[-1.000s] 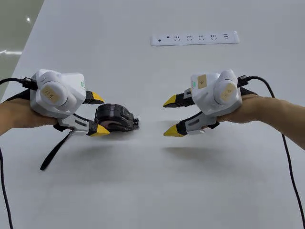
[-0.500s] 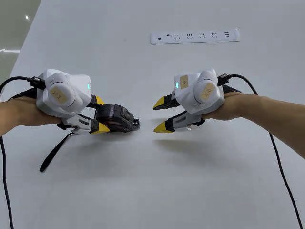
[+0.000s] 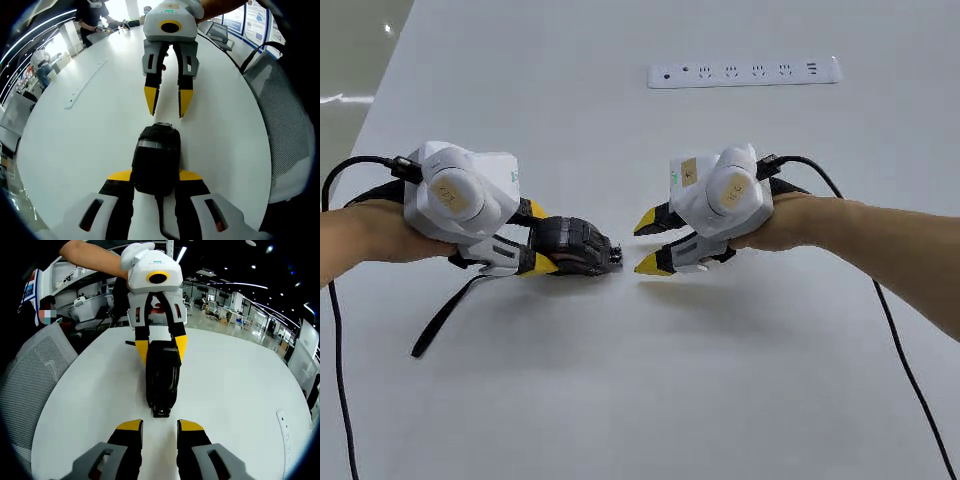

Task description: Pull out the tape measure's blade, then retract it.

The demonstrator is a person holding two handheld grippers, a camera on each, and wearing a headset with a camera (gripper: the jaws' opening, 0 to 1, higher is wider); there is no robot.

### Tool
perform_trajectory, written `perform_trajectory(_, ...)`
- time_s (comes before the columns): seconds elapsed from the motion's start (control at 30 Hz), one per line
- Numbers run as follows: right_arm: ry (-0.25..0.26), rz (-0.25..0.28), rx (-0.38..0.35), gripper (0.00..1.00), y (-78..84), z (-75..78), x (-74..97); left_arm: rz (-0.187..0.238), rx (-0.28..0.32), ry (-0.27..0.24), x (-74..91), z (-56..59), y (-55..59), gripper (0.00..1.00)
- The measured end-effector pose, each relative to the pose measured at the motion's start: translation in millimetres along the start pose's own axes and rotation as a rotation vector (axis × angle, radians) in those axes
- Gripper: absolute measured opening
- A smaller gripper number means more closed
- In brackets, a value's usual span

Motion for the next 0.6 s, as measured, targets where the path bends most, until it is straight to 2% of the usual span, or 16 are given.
perform_trajectory(0.2,-0.014,0.000,0.003,0.22,0.8,0.3,-10.4,0.005,-0.007,0.003,1.3,-0.9,0.0,0.26)
perform_trajectory(0.6,-0.027,0.007,0.004,0.15,2.4,12.3,-33.0,0.010,-0.003,0.017,1.4,-3.6,0.8,0.25)
Point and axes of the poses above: the centre of the closed fingertips' face, and the gripper's own axes: x roughly backward along the fingers, z roughly to its right, y roughly out of its underside, the point moved 4 cm from there along x, roughly backward along the fingers, and after that the axes turned 10 degrees about x, right-handed, at the moved point
